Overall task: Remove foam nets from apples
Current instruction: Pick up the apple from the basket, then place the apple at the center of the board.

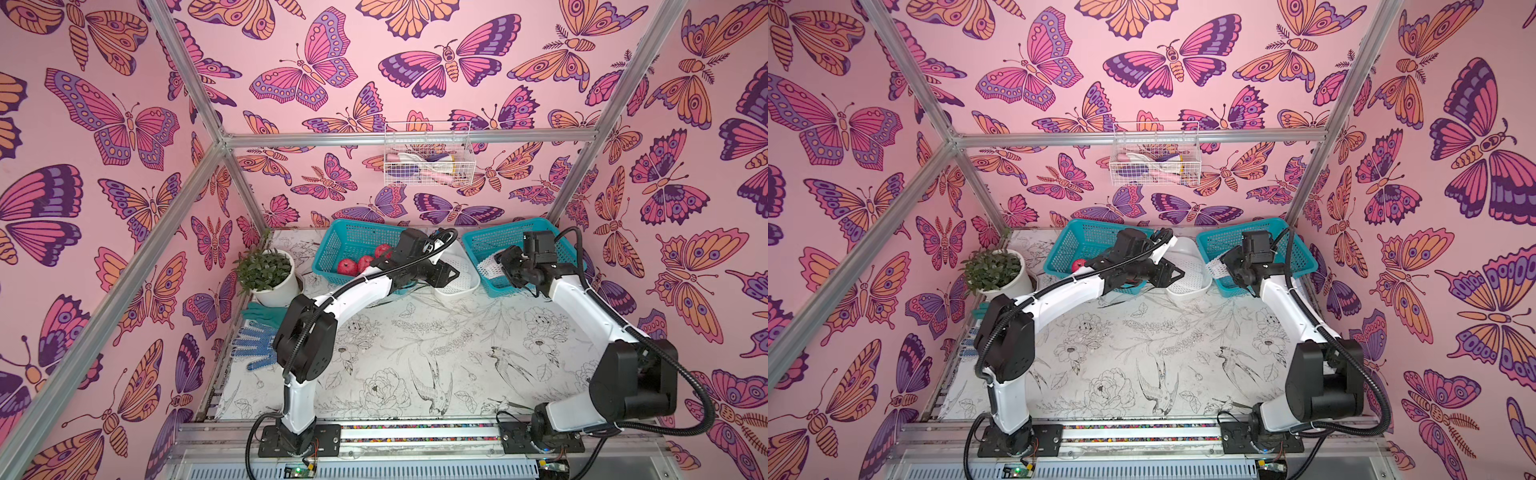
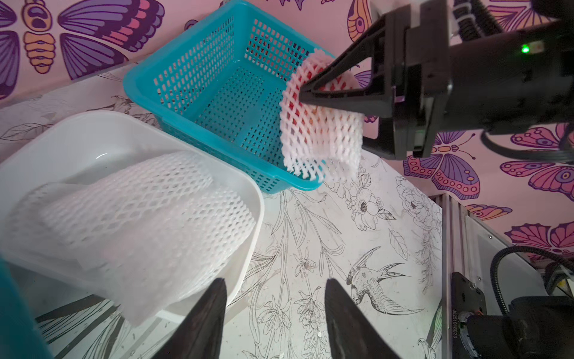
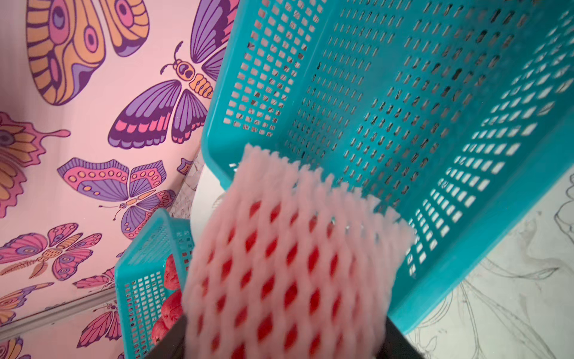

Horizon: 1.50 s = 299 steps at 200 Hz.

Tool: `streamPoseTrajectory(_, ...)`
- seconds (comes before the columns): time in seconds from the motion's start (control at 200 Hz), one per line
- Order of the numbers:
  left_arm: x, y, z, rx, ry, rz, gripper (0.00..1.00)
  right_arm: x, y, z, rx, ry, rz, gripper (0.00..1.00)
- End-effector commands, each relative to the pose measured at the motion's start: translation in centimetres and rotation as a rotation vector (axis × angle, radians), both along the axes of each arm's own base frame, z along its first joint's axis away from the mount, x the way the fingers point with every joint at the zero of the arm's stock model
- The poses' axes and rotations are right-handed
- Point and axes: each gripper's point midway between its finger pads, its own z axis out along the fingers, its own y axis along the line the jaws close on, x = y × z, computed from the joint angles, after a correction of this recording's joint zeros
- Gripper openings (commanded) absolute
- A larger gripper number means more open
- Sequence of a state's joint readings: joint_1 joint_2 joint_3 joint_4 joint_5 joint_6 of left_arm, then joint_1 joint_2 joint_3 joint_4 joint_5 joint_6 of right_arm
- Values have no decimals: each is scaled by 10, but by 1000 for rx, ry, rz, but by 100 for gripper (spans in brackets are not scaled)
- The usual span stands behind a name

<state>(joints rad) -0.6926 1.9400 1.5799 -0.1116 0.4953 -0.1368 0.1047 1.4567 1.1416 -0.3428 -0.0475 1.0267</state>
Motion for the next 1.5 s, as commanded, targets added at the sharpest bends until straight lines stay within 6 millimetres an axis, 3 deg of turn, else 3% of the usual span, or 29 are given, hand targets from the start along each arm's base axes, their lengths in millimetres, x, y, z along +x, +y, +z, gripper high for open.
streamPoseTrajectory(0.0, -15, -16, 10, -41, 1, -59, 53, -12, 18, 8, 32, -27, 6, 61)
streamPoseTrajectory(0.276, -24, -16, 4, -48, 2, -58, 50, -29, 52, 9, 61, -38, 53, 60)
streamPoseTrajectory(0.586, -22, -19, -10, -56, 33, -43, 47, -38, 61, 8, 91, -31, 70, 60)
streamPoseTrajectory(0.872, -23, -20, -3, -97, 12, -45, 48, -44, 75, -7, 127, -8, 89, 60)
streamPoseTrajectory(1.302, -22, -17, -26, -39, 38, -43, 46, -44, 80, 3, 163, -31, 99, 59)
streamPoseTrajectory(1.363, -23, -17, -26, -37, 39, -45, 43, -44, 81, 3, 171, -30, 99, 59)
streamPoseTrajectory(1.493, -23, -16, -26, -28, 37, -48, 27, -45, 84, 2, 191, -29, 99, 59)
